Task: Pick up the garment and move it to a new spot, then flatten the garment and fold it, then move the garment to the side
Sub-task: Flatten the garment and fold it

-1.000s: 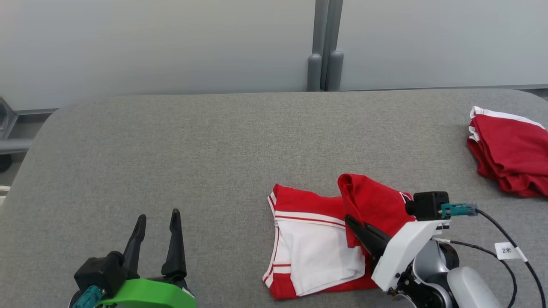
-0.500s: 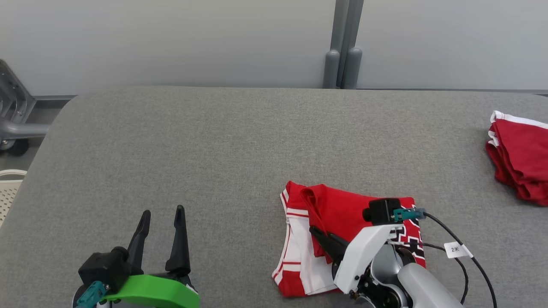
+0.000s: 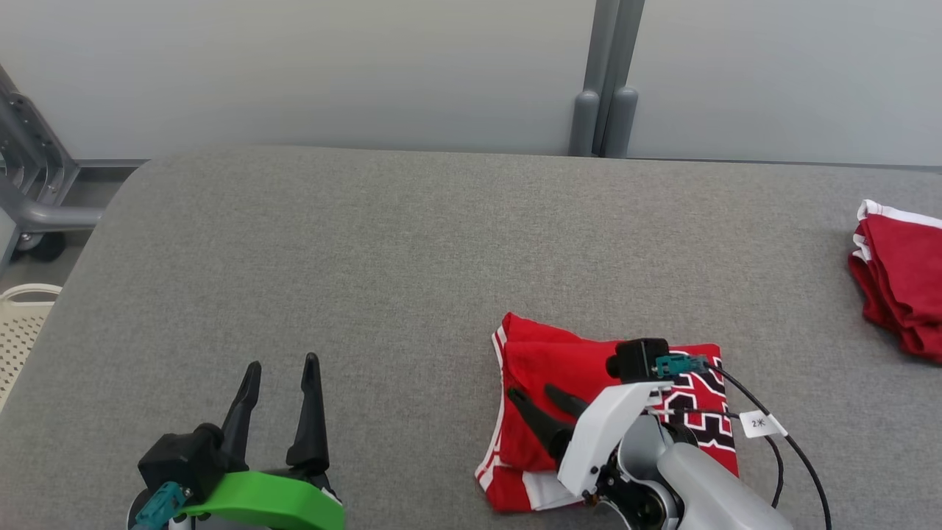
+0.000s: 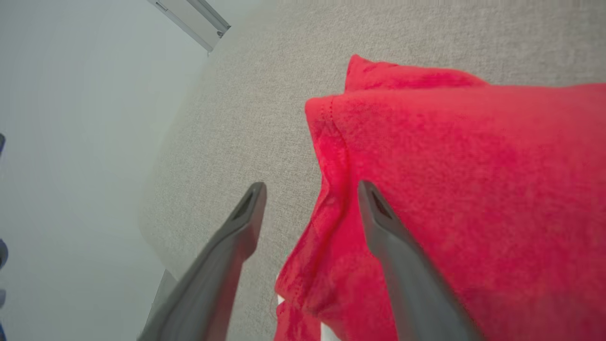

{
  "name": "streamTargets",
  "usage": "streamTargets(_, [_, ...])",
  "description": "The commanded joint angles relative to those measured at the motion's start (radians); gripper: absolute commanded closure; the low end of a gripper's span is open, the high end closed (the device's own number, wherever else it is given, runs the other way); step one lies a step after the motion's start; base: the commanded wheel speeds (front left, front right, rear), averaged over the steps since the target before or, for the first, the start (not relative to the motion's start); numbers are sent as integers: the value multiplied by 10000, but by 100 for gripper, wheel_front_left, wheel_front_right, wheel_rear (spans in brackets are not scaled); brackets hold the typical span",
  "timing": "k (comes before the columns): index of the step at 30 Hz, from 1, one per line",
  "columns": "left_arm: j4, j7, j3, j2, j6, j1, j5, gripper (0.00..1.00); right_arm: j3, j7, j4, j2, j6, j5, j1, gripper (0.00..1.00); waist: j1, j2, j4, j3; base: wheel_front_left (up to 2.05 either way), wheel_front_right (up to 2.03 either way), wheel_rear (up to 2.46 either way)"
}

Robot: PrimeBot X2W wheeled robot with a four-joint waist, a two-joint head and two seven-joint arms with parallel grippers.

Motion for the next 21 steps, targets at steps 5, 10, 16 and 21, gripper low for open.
streamTargets(5, [-10,-46,-4,58,48,-18,-72,0,233,-615,-444,-22,3,713,-334,0,0,54,-161,-65,0,0,0])
streamTargets(10, [-17,-44,-55,53,59,-7,-40,0,-284,-1223,-600,-38,3,587,-548,0,0,54,-294,-88,0,0,0])
streamTargets(16, [23,-48,-220,-44,47,29,2,0,-1632,-1754,-495,-248,3,-816,-423,0,0,54,-546,-110,0,0,0])
streamTargets(21, [57,-47,-323,-118,33,15,0,0,-2446,-1643,-876,-337,3,-1604,28,0,0,54,-730,-101,0,0,0])
